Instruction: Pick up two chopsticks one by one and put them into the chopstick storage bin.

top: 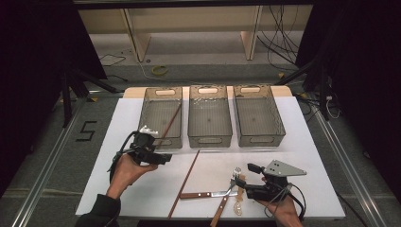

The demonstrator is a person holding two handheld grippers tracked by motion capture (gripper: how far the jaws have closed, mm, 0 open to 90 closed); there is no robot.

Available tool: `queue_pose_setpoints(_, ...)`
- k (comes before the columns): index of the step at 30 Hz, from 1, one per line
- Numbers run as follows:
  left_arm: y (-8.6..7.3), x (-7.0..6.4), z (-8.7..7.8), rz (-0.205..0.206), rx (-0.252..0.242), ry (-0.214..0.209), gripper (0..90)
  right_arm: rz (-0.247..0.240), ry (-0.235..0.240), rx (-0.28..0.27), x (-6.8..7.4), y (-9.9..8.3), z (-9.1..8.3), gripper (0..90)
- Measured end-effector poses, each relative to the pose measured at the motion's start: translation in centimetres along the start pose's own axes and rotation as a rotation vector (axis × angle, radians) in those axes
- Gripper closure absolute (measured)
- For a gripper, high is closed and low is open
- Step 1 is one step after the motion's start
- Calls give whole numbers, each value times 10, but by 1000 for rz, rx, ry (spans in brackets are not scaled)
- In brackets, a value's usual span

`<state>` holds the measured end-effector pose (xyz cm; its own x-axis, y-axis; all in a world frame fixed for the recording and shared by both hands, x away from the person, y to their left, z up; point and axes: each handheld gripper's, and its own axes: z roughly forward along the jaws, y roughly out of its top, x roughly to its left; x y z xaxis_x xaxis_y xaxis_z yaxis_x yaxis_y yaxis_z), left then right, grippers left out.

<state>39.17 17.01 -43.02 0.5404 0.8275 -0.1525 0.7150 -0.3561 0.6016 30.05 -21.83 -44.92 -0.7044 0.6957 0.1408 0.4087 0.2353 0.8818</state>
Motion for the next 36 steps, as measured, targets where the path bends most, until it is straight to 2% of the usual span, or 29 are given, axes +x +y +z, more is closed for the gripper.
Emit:
queue_pose_setpoints(3, -3, -8, 4, 1, 13, 2, 199, -1, 0, 3, 0, 0, 0, 293)
queue_pose_setpoints(6, -6, -16, 12, 29, 58, -7, 200, 5, 0, 2, -1, 0, 0, 293)
queue_pose_setpoints(8, -7, -20, 16, 32, 66, -11, 201, 3, -1, 2, -1, 0, 0, 294)
queue_pose_setpoints(23, -11, -34, 21, 49, 113, -11, 220, 6, 0, 3, -1, 0, 0, 293)
queue_pose_setpoints(25, -11, -35, 22, 66, 134, -14, 222, 6, -1, 3, -1, 0, 0, 294)
queue_pose_setpoints(29, -12, -41, 25, 69, 151, -19, 231, 7, -1, 2, -1, 0, 0, 294)
queue_pose_setpoints(36, -13, -50, 30, 99, 187, -30, 256, 9, -2, 4, -1, 0, 1, 294)
